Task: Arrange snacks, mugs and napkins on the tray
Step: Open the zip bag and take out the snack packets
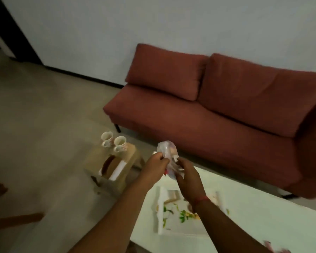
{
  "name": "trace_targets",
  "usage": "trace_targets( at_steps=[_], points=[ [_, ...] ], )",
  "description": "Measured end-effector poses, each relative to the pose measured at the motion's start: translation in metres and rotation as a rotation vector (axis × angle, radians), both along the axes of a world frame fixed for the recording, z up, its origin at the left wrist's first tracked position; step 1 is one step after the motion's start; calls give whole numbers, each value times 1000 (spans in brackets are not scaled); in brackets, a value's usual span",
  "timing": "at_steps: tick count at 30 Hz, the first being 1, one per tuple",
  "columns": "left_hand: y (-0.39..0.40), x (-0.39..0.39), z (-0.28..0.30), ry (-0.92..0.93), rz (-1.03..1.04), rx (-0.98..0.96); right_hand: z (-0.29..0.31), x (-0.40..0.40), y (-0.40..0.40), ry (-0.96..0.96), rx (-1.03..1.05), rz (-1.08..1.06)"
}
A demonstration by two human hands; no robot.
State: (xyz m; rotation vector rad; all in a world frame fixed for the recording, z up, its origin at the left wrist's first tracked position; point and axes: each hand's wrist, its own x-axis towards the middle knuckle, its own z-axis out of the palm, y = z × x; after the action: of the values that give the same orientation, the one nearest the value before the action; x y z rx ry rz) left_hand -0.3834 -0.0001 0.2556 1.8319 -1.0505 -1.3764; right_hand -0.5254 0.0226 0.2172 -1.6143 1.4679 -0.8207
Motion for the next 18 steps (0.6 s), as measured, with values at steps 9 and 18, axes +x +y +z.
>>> trace_targets(
  at_steps=[9, 18],
  points=[
    [22, -156, 67, 148, -187, -10, 45, -215, 44, -14, -7, -347],
    [15, -200, 132, -74, -476, -12, 50, -286, 65, 85, 78, -495]
  ],
)
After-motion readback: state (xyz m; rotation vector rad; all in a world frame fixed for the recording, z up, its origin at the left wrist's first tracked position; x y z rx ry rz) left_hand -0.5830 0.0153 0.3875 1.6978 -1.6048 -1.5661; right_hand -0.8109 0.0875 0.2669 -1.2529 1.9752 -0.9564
